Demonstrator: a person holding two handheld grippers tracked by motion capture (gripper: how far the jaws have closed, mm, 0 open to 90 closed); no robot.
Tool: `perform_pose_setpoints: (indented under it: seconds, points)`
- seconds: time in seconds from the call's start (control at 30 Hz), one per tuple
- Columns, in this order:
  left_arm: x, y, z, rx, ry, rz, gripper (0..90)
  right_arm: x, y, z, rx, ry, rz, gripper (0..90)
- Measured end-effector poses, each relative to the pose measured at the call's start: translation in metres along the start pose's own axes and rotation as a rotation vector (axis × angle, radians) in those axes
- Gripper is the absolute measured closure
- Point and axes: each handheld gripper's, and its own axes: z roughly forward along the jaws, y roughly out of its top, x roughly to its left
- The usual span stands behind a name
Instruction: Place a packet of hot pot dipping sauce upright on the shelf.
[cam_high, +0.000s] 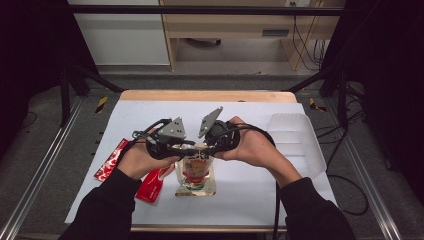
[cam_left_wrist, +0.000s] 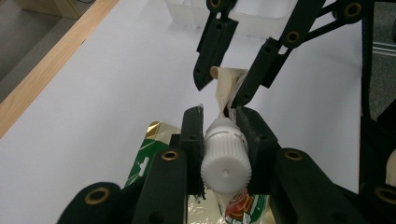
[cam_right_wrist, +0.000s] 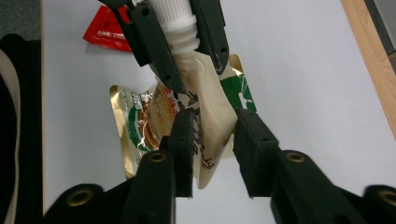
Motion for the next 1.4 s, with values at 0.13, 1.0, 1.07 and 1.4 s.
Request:
perform_pose_setpoints:
  seconds: [0.13,1.0,1.07,1.4]
  points:
    - [-0.001,-0.001,0.0,-0.009,0.006,-0.009,73.5,0.002,0.002,0.001,0.012,0.004,-0.007,83.4]
    - [0.001,-0.04,-0.008,-0.103,0.108,-0.177,23.9,-0.034,-0.018,-0.029,0.104,-0.089,0.047,87.7]
    - [-0.001,-0.047,-0.007,-0.099,0.114,-0.195,21.6,-0.037,-0.025,-0.029,0.112,-0.103,0.06,87.7]
    - [-0.003,-0.073,-0.005,-0.079,0.153,-0.244,14.5,-0.054,-0.051,-0.039,0.121,-0.157,0.111,87.7]
